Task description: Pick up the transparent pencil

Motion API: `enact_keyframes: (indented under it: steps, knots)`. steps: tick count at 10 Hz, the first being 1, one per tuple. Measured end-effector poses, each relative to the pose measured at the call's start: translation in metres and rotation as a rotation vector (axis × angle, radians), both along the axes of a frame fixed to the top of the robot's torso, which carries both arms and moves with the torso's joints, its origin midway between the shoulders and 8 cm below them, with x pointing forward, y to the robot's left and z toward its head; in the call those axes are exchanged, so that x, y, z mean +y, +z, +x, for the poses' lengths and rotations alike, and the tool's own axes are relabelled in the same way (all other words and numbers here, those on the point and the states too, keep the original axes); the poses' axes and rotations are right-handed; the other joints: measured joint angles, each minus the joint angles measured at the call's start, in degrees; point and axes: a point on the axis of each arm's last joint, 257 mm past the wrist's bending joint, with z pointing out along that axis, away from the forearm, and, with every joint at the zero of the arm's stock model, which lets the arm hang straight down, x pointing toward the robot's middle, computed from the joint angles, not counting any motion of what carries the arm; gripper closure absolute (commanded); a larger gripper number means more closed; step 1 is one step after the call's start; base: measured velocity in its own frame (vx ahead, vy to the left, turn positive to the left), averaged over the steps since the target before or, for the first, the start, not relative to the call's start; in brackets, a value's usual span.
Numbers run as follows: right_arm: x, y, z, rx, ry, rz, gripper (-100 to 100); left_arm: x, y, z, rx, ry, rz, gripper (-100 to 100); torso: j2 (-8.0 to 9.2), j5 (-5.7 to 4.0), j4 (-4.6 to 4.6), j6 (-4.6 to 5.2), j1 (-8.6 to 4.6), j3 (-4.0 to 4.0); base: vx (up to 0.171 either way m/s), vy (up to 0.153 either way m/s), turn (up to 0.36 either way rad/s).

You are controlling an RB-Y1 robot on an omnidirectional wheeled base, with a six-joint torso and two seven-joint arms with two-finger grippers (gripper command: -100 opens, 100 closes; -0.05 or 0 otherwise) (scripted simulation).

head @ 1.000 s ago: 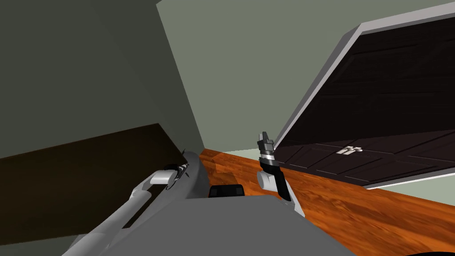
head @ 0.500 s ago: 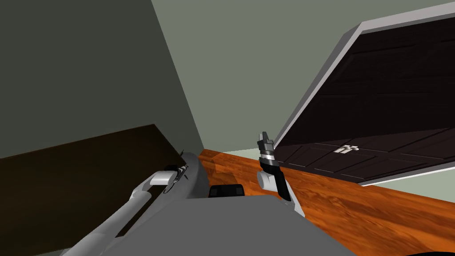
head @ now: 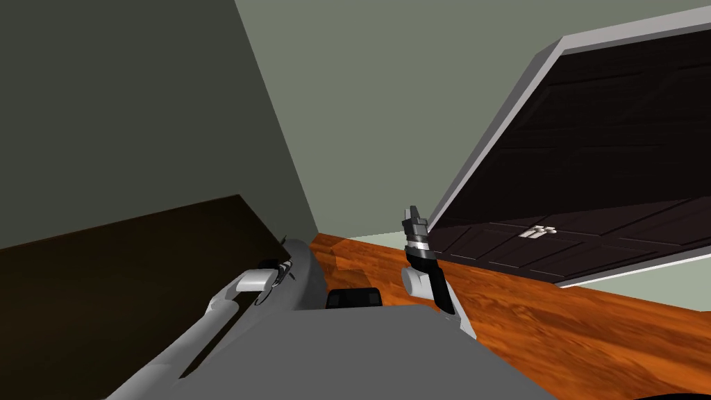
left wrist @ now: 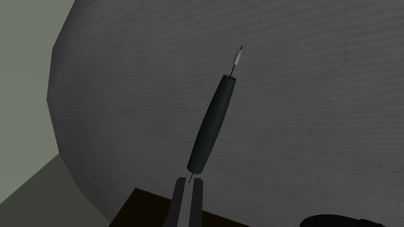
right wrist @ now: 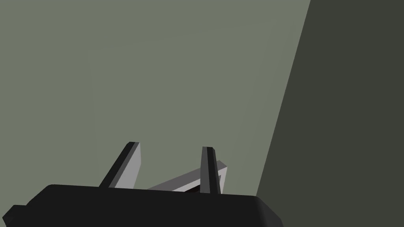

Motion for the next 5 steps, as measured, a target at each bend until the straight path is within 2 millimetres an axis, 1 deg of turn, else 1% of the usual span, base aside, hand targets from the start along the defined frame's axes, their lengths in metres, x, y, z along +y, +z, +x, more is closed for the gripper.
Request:
enact_keyframes:
  steps: [2, 3, 4, 5]
  knots:
    - [0.0000, 0.0000, 0.0000, 0.000, 0.000, 0.000, 0, -0.0004, 0.0008, 0.0014, -0.002, -0.006, 0.003, 100, 0.03, 0.04, -0.01, -0.15, 0.05, 0.01, 0.000, 0.000, 0.000]
    - [0.0000, 0.0000, 0.0000, 0.000, 0.000, 0.000, 0, -0.0005, 0.0008, 0.0014, -0.002, -0.007, 0.003, 0, 0.04, 0.04, -0.01, -0.16, 0.06, 0.02, 0.000, 0.000, 0.000]
    - [0.0000, 0.0000, 0.0000, 0.000, 0.000, 0.000, 0, -0.0005, 0.0008, 0.0015, -0.002, -0.007, 0.003, 100, 0.05, 0.04, -0.01, -0.16, 0.06, 0.02, -0.014, -0.031, 0.084]
    - [0.0000, 0.0000, 0.0000, 0.000, 0.000, 0.000, 0, 0.0001, 0.0063, 0.0040, -0.005, -0.008, 0.001, 100, 0.10, 0.01, 0.00, -0.20, -0.04, 0.05, -0.022, -0.043, 0.094]
